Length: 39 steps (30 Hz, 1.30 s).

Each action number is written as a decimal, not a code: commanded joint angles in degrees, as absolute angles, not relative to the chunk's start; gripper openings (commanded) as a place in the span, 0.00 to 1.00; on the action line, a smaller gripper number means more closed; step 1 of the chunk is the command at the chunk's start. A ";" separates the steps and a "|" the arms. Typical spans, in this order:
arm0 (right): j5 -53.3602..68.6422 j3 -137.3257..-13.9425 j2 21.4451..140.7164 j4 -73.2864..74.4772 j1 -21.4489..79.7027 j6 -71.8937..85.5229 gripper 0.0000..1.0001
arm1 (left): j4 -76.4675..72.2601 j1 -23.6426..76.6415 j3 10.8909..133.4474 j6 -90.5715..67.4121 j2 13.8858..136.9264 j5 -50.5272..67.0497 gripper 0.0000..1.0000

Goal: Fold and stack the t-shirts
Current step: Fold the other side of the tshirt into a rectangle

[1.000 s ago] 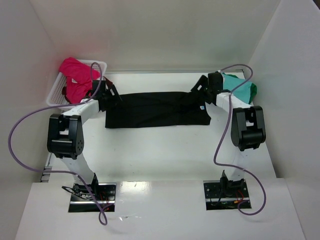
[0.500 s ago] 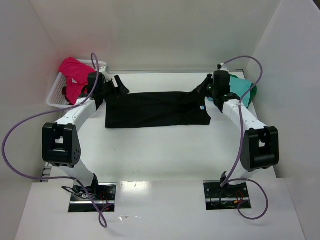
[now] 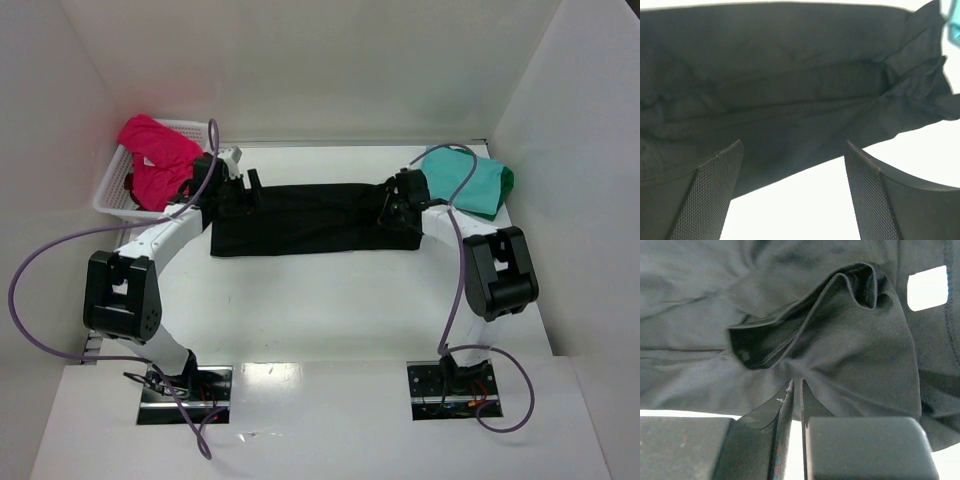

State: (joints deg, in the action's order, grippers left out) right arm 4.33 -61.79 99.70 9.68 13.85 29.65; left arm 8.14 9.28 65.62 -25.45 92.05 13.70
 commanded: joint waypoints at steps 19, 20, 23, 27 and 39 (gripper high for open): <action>6.00 -87.75 121.49 10.37 13.62 28.74 0.17 | 8.70 9.14 65.21 -24.52 97.21 14.85 0.89; 6.68 -88.70 122.04 10.97 13.62 28.74 0.17 | 8.70 9.14 65.21 -24.52 97.60 14.85 0.89; 6.86 -90.17 122.96 11.16 13.62 28.74 0.17 | 8.70 9.14 65.21 -24.52 97.73 14.40 0.89; 5.63 -89.77 124.10 10.63 13.62 28.74 0.21 | 10.33 9.14 65.69 -24.00 97.73 12.36 0.89; 1.78 -93.09 126.83 10.11 13.62 26.81 0.27 | 11.67 9.14 70.05 -10.42 92.10 8.62 1.00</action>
State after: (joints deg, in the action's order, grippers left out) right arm 4.25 -89.11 125.46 10.65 13.72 28.17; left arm 13.30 9.28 66.59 -19.67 96.49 10.08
